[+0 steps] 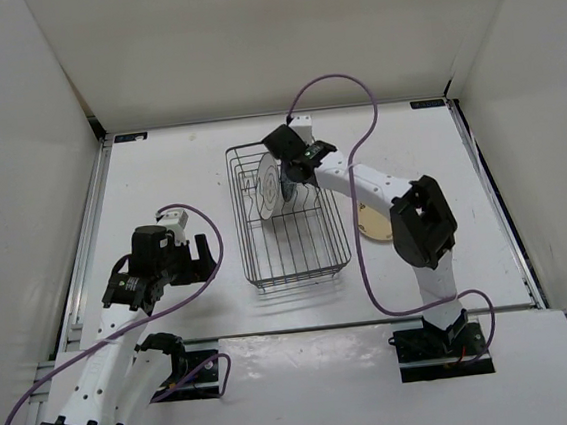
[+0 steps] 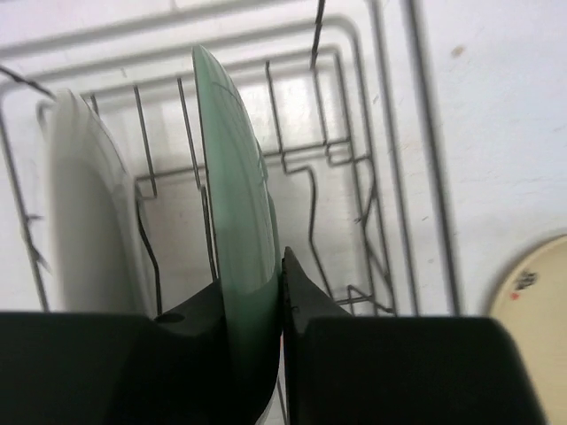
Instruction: Unload the plates from the dish rack
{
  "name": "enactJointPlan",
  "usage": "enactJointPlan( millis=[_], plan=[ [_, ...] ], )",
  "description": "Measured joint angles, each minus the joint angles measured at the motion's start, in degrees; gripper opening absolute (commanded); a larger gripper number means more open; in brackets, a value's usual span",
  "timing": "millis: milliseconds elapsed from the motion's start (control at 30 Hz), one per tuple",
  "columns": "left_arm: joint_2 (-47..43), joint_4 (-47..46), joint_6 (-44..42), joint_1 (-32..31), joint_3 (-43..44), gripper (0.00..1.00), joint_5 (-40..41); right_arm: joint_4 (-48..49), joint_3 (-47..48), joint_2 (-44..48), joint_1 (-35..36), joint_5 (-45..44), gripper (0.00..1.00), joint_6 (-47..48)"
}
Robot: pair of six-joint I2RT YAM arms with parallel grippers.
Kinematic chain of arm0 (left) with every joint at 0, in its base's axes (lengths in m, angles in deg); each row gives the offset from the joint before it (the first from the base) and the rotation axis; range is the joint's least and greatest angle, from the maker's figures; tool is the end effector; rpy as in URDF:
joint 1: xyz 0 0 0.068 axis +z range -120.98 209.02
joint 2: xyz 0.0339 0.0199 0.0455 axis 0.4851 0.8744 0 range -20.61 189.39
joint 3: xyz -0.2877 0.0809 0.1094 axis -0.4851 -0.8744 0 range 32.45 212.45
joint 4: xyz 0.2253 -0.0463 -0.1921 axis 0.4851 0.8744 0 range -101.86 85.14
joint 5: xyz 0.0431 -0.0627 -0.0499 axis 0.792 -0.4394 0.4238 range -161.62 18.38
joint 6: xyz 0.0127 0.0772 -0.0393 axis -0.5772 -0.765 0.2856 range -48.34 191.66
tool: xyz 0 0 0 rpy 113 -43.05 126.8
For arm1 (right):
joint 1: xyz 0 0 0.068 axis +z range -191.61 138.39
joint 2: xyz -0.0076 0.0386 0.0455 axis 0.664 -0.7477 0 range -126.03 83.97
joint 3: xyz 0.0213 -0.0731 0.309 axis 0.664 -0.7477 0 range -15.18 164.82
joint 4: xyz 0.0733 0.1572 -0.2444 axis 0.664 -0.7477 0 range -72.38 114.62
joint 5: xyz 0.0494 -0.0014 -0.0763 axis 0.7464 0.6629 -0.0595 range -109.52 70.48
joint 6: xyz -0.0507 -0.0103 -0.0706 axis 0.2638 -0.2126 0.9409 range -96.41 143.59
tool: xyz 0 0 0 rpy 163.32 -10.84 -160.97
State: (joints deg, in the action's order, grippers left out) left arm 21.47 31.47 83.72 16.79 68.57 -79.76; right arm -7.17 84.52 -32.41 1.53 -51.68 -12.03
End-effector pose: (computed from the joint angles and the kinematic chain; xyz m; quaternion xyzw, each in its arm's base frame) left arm 0.1716 -0.0485 0.2374 0.0261 0.9352 -0.1380 0.3252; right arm 0.4232 0.3401 0.2628 0.0390 0.9030 0.0159 0.4276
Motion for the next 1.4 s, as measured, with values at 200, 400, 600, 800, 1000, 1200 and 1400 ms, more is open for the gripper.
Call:
enactJointPlan(
  millis=[200, 400, 600, 800, 1000, 1200, 1400],
  plan=[
    [0.00, 0.02, 0.00, 0.00, 0.00, 0.99, 0.00, -0.81, 4.79, 6.93, -1.55, -3.41, 0.03, 3.28],
    [-0.02, 0.04, 0.00, 0.00, 0.00, 0.99, 0.04, 1.79, -1.97, 23.30, -4.24, -6.62, 0.02, 4.63],
    [-0.31, 0.04, 0.00, 0.00, 0.00, 0.99, 0.09, 5.11, -29.70, 44.65, -18.64, 1.07, 0.00, 2.27],
    [-0.28, 0.04, 0.00, 0.00, 0.00, 0.99, 0.07, 8.35, -51.21, 52.92, -30.99, 17.11, 0.00, 0.63],
    [0.09, 0.09, -0.02, -0.07, 0.00, 0.99, 0.17, 19.08, -60.81, 51.82, -39.54, 36.11, 0.00, -3.21],
    [0.63, 0.15, -0.02, -0.04, 0.00, 0.99, 0.68, 32.46, -68.61, 46.73, -46.80, 48.70, 0.01, -8.04],
    [1.25, 0.17, -0.04, -0.07, 0.02, 0.99, 0.70, 38.10, -72.13, 41.68, -50.25, 56.30, 0.34, -9.77]
  ],
)
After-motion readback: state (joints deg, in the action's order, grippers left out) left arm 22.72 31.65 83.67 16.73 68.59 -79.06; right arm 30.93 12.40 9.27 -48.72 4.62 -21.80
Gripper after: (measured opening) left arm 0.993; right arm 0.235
